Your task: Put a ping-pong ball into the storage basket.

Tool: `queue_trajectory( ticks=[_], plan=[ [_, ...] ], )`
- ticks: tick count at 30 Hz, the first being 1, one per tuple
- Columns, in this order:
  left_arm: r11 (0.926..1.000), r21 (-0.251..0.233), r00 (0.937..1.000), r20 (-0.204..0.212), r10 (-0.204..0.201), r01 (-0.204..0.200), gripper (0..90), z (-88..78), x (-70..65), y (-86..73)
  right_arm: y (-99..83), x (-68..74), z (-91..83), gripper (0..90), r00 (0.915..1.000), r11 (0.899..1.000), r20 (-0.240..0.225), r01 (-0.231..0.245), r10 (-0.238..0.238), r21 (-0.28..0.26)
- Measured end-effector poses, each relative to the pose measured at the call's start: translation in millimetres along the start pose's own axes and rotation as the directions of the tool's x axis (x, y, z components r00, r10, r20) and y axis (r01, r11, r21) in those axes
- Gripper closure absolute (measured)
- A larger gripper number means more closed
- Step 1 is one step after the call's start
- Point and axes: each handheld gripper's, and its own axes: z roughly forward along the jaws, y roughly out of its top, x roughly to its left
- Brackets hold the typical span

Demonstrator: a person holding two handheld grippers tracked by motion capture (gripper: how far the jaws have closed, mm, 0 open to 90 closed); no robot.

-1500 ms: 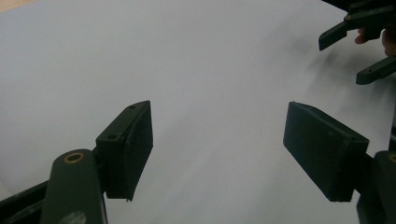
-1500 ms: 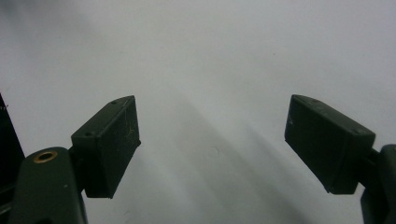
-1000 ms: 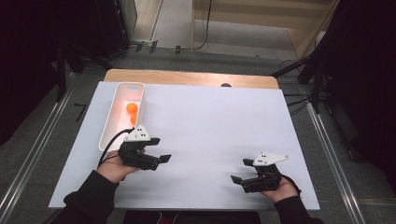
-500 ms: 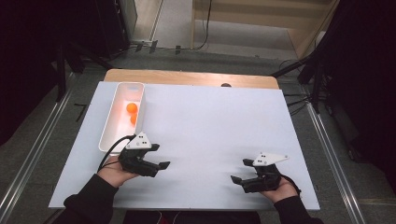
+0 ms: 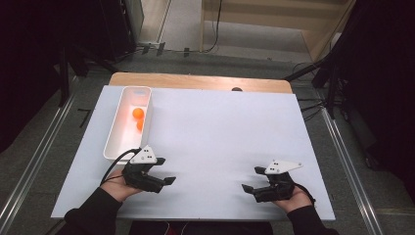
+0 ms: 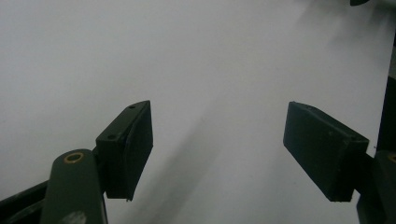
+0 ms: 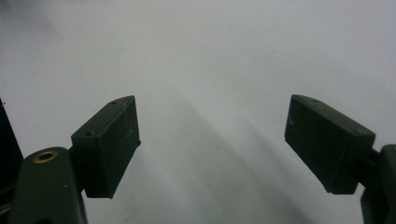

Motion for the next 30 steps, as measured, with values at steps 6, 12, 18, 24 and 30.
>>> queue_trajectory(
  ticks=[6,12,18,24,30],
  plan=[
    [0.9998,-0.016,0.9999,0.005,-0.010,0.010,24.5,-1.2,1.2,-5.7,-0.1,-0.3,-0.1,16.4,1.0000,1.000,0.002,-0.001,0.001,0.001],
    [0.9998,-0.013,0.9998,0.011,-0.016,0.016,24.5,-2.5,1.7,-11.5,-0.2,-0.4,-0.1,16.4,1.0000,1.000,0.005,-0.005,0.005,0.002],
    [0.9996,-0.016,0.9997,0.011,-0.021,0.022,24.5,-5.6,3.0,-16.1,-0.4,-0.7,0.0,16.4,1.0000,1.000,0.006,-0.004,0.004,0.002],
    [0.9999,-0.012,0.9995,0.028,-0.012,0.012,22.6,-7.4,2.7,-20.4,-0.7,-0.9,0.2,16.4,1.0000,1.000,0.005,-0.003,0.003,0.003],
    [1.0000,0.005,0.9996,0.028,0.003,-0.004,22.7,-10.3,2.6,-25.0,-0.8,-1.0,0.2,16.4,1.0000,1.000,0.004,-0.005,0.005,0.003]
  ],
)
